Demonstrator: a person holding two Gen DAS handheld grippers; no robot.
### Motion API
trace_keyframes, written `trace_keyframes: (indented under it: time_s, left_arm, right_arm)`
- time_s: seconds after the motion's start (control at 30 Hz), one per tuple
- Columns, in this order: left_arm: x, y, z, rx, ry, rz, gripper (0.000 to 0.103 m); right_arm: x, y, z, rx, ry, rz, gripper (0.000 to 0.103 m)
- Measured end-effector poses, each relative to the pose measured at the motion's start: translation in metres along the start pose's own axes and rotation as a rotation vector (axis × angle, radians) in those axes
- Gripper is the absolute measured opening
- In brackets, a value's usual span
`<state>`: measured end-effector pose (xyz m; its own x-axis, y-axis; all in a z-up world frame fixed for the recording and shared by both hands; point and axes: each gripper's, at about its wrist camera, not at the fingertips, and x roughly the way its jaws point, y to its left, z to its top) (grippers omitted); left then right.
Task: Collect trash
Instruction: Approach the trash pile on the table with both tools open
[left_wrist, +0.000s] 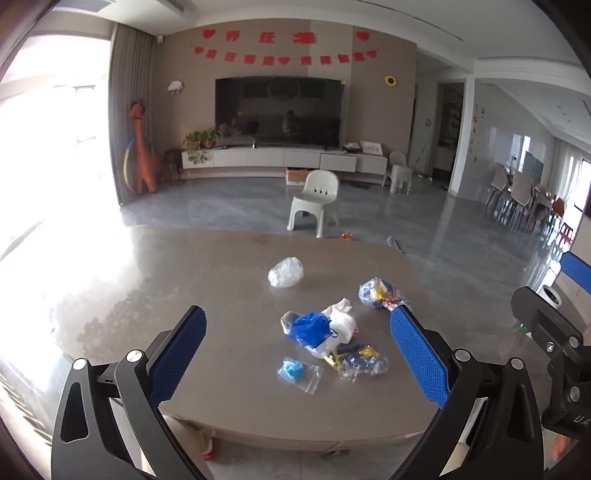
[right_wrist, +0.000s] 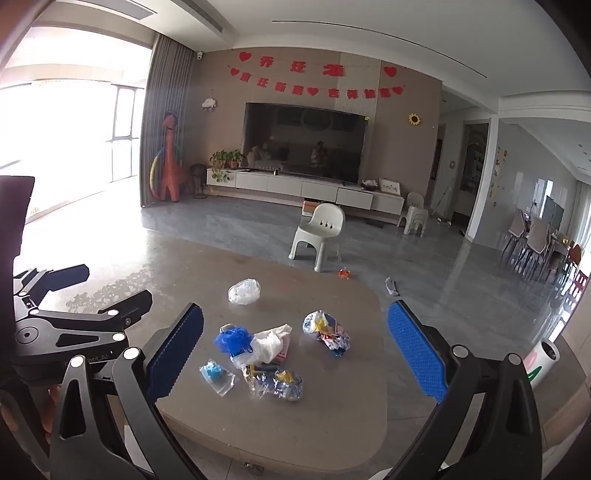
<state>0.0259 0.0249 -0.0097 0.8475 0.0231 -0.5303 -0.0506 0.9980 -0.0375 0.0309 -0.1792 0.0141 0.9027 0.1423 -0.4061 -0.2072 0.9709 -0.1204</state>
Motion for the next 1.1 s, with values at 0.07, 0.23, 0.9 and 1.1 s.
trace_keyframes:
  time_s: [0.07, 0.23, 0.9, 1.1]
  left_arm:
    - [0.006, 0.002, 0.001, 0.006, 0.000, 0.007, 0.098]
    - [0.024, -0.001, 0.000, 0.036, -0.011, 0.027, 0.098]
    - [0.134, 0.012, -0.031, 0.064, 0.042, -0.026, 0.098]
    - [0.173, 0.018, -0.057, 0.029, 0.114, -0.025, 0.098]
  right_arm:
    - [0.006, 0.000, -0.002, 0.000, 0.000, 0.013, 0.100]
    - [0.031, -0.002, -0.004, -0.002, 0.029, 0.014, 0.100]
    - [0.133, 0.004, -0.029, -0.015, 0.106, 0.011, 0.100]
    - [0.161, 0.005, -0.044, -0.002, 0.097, 0.040, 0.100]
